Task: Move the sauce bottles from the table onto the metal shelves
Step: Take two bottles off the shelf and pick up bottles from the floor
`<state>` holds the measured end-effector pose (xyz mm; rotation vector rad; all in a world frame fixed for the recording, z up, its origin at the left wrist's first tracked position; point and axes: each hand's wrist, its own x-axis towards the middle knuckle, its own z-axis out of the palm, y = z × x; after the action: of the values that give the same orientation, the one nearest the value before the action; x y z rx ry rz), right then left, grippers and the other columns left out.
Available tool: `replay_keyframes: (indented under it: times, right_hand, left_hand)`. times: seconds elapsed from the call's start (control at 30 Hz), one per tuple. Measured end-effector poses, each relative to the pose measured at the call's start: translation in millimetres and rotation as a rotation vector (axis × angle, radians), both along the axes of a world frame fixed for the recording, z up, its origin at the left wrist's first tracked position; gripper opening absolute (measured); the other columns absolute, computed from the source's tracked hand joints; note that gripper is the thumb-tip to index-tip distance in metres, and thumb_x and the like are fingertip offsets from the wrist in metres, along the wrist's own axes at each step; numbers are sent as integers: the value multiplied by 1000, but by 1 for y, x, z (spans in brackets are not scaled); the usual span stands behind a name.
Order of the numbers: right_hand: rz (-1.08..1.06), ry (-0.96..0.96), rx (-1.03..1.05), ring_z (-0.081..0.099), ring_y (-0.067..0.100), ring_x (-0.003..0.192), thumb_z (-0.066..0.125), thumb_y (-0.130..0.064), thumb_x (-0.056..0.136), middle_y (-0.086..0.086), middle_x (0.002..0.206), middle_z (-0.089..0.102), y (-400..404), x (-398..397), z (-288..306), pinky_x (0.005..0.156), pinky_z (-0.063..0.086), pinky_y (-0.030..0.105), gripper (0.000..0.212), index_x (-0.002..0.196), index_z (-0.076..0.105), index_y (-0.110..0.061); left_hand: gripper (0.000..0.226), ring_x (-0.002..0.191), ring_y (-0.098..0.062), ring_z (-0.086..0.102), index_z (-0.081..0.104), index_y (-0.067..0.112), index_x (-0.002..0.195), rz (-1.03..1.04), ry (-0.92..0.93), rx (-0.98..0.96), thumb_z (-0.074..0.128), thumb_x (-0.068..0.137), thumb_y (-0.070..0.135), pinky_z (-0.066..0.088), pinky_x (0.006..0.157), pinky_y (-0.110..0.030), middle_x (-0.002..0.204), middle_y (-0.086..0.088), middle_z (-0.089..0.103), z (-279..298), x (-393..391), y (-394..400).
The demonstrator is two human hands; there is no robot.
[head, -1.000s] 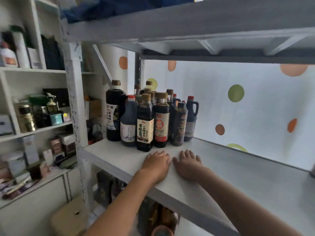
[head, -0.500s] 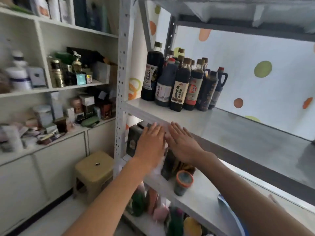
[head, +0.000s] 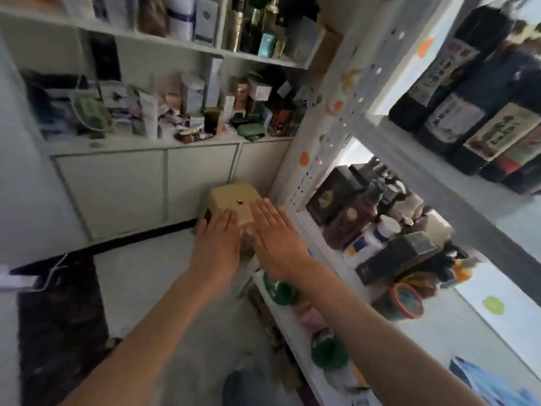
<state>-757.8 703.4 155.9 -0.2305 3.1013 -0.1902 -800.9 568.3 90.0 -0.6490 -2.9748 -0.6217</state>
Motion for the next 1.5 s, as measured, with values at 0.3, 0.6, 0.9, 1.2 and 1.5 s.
replay_keyframes:
  times: [0.3,0.6,0.9,1.2,1.5]
  right_hand:
    - [171,-242,-290,10,19,152,27,-33,107,9,164,16,-67,-84,-127,124,7,36,56,157,16,-9]
    - [291,-552,-303,21,20,150,24,-34,108,5,163,23,-111,-102,-258,124,14,35,53,156,21,-14]
    - [353,-650,-167,24,20,149,26,-30,107,6,162,25,-123,-117,-402,122,20,33,51,156,21,-16]
    - [-51,-847,-399,23,15,148,31,-44,105,-2,162,25,-148,-144,-605,120,20,31,53,154,30,-25]
    - [-221,-923,-302,35,34,141,53,-28,100,16,160,22,-150,-135,-778,111,31,38,70,157,13,-20]
  left_hand:
    - [51,150,-22,7,13,10,154,393,-278,-58,23,106,24,12,121,-41,162,-7,13,-93,-20,-61]
    - [46,116,-30,58,52,3,133,949,-442,208,29,102,28,47,99,-42,126,-15,61,-187,-7,-63]
    - [46,141,-22,34,33,11,149,972,-666,3,30,105,27,30,117,-34,153,-7,37,-326,-12,-97]
    - [61,148,-32,9,13,17,154,815,-864,-178,42,100,20,28,115,-43,161,-12,8,-550,-52,-161]
    - [79,140,-46,23,5,13,154,765,-1100,-340,55,93,12,35,109,-51,156,-23,9,-705,-57,-225]
